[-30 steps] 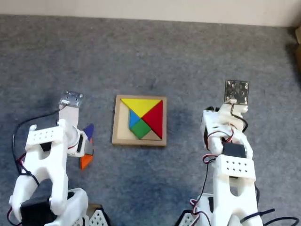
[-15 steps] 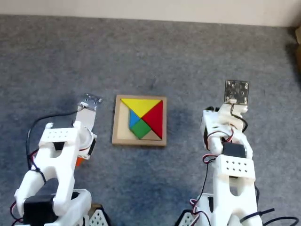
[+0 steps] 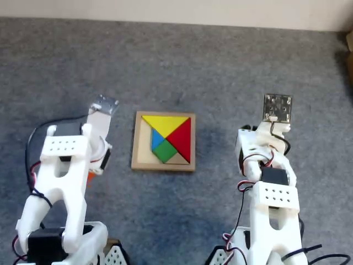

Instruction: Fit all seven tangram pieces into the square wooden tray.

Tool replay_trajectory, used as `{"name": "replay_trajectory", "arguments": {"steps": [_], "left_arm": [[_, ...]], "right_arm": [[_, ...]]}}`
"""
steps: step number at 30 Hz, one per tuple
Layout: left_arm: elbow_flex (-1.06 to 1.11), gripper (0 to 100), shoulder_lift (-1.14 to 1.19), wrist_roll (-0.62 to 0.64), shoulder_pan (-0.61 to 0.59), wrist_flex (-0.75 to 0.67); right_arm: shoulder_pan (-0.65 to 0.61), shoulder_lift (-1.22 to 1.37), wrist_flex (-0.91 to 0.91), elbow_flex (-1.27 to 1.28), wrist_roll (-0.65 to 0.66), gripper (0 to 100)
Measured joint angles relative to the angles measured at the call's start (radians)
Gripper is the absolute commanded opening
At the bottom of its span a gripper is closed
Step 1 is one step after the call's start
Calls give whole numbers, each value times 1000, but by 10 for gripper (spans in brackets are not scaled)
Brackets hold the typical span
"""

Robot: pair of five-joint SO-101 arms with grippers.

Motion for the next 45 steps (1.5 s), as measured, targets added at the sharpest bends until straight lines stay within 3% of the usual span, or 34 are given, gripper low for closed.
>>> {"name": "replay_trajectory", "arguments": {"steps": [17, 23, 32, 38, 45], "left_arm": [[-189, 5, 0, 74, 238, 43], [-193, 5, 17, 175, 307, -78], [-400, 5, 356, 295, 362, -129], [-603, 5, 594, 310, 361, -95], [-741, 155, 763, 310, 361, -20]], "right_arm": [[0, 0, 0, 0, 0, 56], [0, 0, 0, 0, 0, 56], [0, 0, 0, 0, 0, 56], [0, 0, 0, 0, 0, 56], [0, 0, 0, 0, 0, 56]]}}
